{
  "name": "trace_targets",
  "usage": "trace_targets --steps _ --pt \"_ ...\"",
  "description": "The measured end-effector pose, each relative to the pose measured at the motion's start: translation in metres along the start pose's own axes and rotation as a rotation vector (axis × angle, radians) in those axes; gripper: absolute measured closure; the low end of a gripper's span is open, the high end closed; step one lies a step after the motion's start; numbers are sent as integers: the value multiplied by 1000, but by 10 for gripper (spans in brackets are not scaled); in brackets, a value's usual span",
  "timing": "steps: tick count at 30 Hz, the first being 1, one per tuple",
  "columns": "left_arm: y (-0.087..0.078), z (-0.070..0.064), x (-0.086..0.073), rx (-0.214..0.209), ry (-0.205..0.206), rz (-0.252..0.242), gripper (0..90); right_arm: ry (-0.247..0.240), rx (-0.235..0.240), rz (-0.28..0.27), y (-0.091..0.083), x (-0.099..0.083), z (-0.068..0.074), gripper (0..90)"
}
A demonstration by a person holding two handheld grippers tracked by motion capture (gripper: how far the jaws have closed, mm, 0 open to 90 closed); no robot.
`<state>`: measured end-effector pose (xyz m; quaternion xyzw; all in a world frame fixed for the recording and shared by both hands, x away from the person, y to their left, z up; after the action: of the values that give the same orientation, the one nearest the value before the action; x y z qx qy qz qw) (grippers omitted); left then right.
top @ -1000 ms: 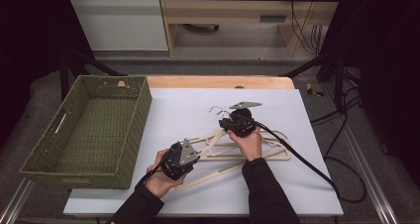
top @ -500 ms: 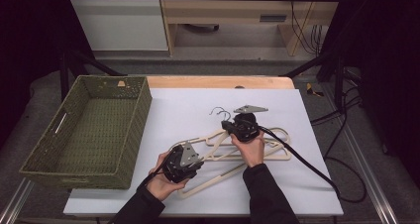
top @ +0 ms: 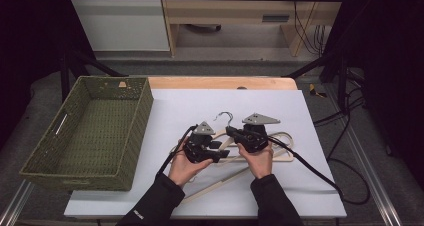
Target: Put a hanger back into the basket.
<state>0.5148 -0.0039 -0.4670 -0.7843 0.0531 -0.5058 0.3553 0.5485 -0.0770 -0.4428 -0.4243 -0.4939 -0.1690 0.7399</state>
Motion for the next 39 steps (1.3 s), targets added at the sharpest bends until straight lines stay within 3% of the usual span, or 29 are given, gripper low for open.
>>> trace_targets --steps 5,11,13,18,20,22,24,25,26,28,29,31,33,39 --pt "4 -2 -5 -2 -8 33 792 -14 13 -11 -7 0 1 891" --pt "-2 -9 -4 -19 -25 -4 828 -11 30 -36 -18 2 5 878" --pt "-10 -19 -4 -46 -26 -40 845 -15 53 -54 -32 4 11 815" --pt "-23 -28 -3 -7 13 -67 858 -22 108 -91 -59 6 19 717" --pt "-34 -34 -3 -28 16 -87 860 -42 129 -127 -78 4 23 631" --pt "-38 -36 -3 -22 25 -89 860 -49 126 -156 -88 4 22 573" --pt "-49 -37 -2 23 50 -113 860 -43 123 -175 -94 4 19 499" --pt "-49 -37 -2 23 50 -113 859 -43 123 -175 -94 4 19 499" --pt "-53 -37 -2 33 51 -118 859 -46 120 -199 -99 5 15 438" --pt "-63 -34 -1 53 58 -129 859 -56 106 -204 -101 4 13 347" --pt "-63 -34 -1 53 58 -129 859 -56 106 -204 -101 4 13 347" --pt "-72 -31 1 67 54 -140 859 -82 67 -197 -104 2 7 248" --pt "-87 -26 4 95 53 -165 859 -83 56 -188 -106 0 3 203" --pt "-119 -20 13 123 69 -210 858 -77 32 -171 -112 -9 -10 148"
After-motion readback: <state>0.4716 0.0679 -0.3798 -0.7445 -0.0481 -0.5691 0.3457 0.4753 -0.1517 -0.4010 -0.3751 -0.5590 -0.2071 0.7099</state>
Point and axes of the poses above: each handheld gripper's, and its own axes: y roughly forward along the jaws, x roughly out of its top, z roughly to its left, the point moved 9 cm from there along y, roughly forward along the jaws, and after that the axes turned 2 degrees about -x, right-handed, at the moved point
